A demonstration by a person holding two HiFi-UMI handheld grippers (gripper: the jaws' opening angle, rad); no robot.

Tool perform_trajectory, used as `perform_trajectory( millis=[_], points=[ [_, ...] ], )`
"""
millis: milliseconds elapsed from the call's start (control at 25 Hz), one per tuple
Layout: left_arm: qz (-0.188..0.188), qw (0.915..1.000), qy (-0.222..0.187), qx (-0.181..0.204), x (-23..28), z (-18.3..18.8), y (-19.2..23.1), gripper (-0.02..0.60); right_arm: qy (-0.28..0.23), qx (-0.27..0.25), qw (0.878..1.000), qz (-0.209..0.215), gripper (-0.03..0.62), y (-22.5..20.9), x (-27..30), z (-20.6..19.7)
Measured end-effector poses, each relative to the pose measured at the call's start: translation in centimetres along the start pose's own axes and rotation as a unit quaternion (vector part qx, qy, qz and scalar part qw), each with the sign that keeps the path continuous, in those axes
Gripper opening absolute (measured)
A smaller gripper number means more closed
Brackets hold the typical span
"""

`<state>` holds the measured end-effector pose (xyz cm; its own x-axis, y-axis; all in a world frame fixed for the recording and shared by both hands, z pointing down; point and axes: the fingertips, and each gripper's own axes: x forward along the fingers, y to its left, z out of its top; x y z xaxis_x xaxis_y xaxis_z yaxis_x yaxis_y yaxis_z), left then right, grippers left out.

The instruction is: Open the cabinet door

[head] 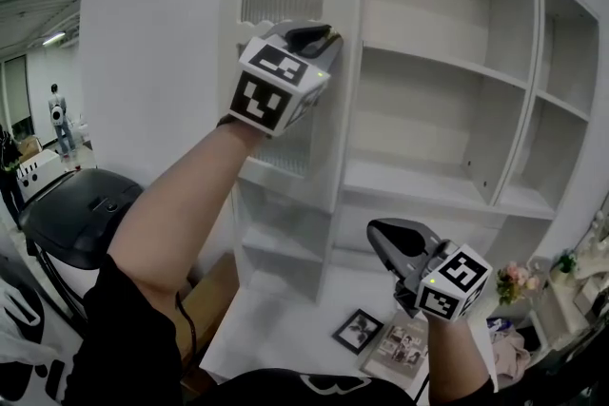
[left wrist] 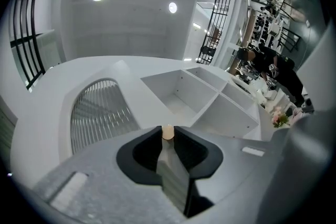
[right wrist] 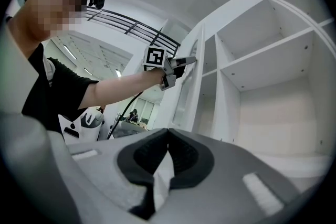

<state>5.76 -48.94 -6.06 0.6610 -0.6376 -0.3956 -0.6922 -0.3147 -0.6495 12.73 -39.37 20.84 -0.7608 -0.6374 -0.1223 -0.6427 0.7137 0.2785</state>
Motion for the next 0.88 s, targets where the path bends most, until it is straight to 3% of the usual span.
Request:
perform_trajectory(
  millis=[880],
  points=[
    [-0.034,0.9982,-0.017,-0.045,-7.0,2.4,1.7,0.080,0.019,-0.013,1.000,-0.002,0.002,8.0,0.8,2.2]
  ],
)
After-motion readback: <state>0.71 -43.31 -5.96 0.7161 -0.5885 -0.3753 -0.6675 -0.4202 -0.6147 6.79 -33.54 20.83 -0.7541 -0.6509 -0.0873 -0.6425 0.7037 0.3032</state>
